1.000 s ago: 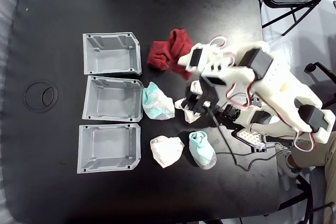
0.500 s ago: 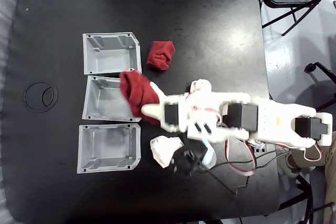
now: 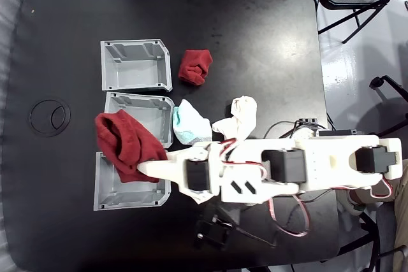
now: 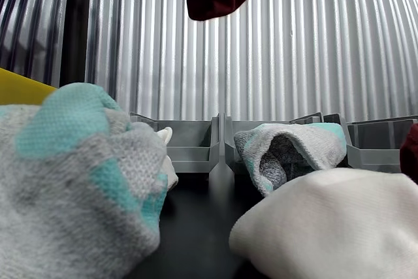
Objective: Put the sock in the container
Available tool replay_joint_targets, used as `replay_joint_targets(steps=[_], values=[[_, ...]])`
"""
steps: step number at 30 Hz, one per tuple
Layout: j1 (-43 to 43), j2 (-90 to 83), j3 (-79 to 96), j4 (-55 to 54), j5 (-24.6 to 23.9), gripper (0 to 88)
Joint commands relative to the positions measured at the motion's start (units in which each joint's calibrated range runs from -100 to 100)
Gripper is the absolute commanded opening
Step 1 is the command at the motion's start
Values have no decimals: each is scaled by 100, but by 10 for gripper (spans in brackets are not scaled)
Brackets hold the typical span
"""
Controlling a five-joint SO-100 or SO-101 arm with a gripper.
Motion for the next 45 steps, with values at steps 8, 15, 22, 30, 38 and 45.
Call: replay_joint_targets(steps=[8,15,22,30,38,45], values=[[-389,829,-99,-218,-39,13],[-838,1197,-108,-226,-39,13],[-862,1632,-108,-816,-39,13],[-586,1774,-108,-969,-39,13],[-500,1991,-99,-969,-39,13],[-570,2301,-108,-969,-39,13]])
